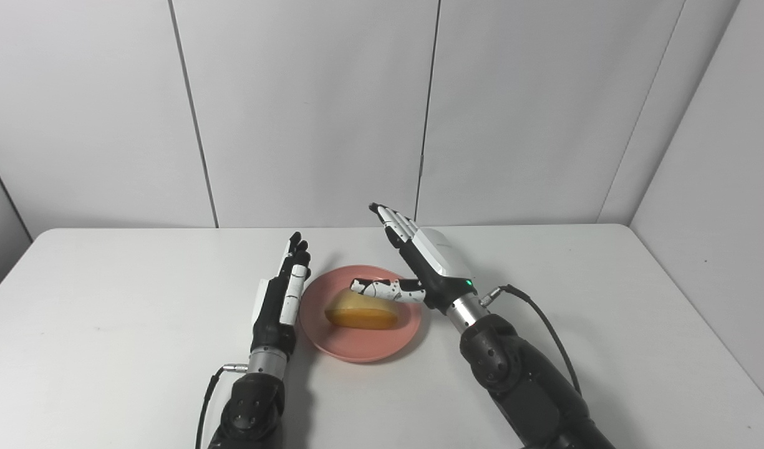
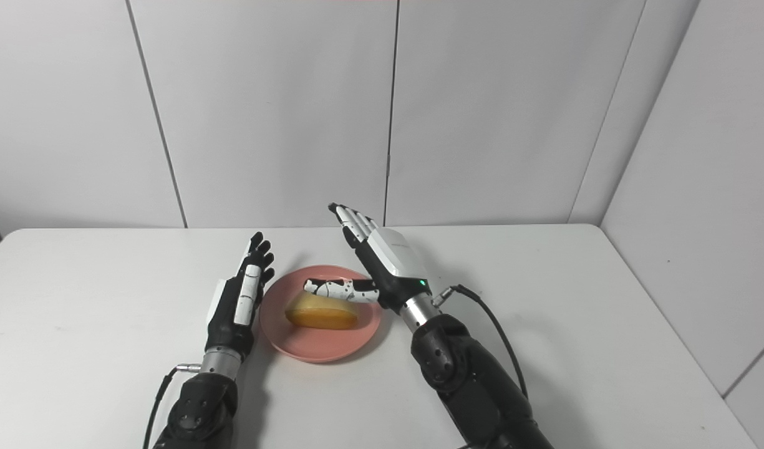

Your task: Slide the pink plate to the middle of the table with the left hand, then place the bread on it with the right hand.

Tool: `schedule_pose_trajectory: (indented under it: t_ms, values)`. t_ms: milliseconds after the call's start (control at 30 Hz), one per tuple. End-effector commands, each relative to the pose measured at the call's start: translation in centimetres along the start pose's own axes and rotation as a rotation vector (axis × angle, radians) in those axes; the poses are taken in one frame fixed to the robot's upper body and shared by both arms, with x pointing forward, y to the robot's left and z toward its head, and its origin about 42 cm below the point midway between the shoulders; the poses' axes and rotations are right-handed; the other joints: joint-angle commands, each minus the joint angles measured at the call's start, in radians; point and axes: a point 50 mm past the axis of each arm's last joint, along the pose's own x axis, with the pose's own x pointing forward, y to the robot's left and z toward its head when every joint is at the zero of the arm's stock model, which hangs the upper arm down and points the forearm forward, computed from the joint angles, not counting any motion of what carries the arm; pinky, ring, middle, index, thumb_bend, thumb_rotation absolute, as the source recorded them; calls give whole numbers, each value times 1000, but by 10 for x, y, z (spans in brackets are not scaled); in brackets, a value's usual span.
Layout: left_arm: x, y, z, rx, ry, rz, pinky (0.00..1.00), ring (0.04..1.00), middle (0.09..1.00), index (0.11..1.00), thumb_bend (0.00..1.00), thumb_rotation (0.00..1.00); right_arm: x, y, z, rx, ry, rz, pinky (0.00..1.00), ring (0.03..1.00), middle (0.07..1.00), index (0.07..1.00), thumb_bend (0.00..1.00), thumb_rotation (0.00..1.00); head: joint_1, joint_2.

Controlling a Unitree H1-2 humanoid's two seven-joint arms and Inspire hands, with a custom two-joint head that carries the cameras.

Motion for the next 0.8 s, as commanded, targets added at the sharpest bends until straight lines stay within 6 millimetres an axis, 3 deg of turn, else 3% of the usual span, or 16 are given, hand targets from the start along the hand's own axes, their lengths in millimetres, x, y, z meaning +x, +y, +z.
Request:
schedule_pose_trajectory:
  t_ms: [0,133,267,367,567,767]
  values:
    - [-14,15,-13,29,40,15,988,986,998,998,760,1000,5,-13,9,83,-8,-88,923,1000,1000,1000,709,922,3,1]
    - [-13,21,-11,31,35,14,982,988,1000,998,754,1000,-5,-10,7,228,30,-144,951,1000,1000,1000,664,885,3,-1]
    - [-13,26,-11,42,31,10,976,988,1000,1000,754,1000,-16,-3,4,335,77,-159,968,1000,1000,1000,637,928,8,1]
    - [-16,29,-10,46,35,7,978,993,1000,1000,759,1000,-24,4,0,409,124,-168,998,1000,1000,1000,664,996,10,1]
    - [-21,31,-8,44,40,6,988,1000,1000,1000,772,1000,-34,16,-5,526,183,-191,1000,1000,1000,1000,642,1000,9,4]
    - [-24,28,-4,29,36,10,982,995,1000,1000,780,1000,-40,25,-9,621,214,-213,1000,1000,1000,1000,691,993,9,6]
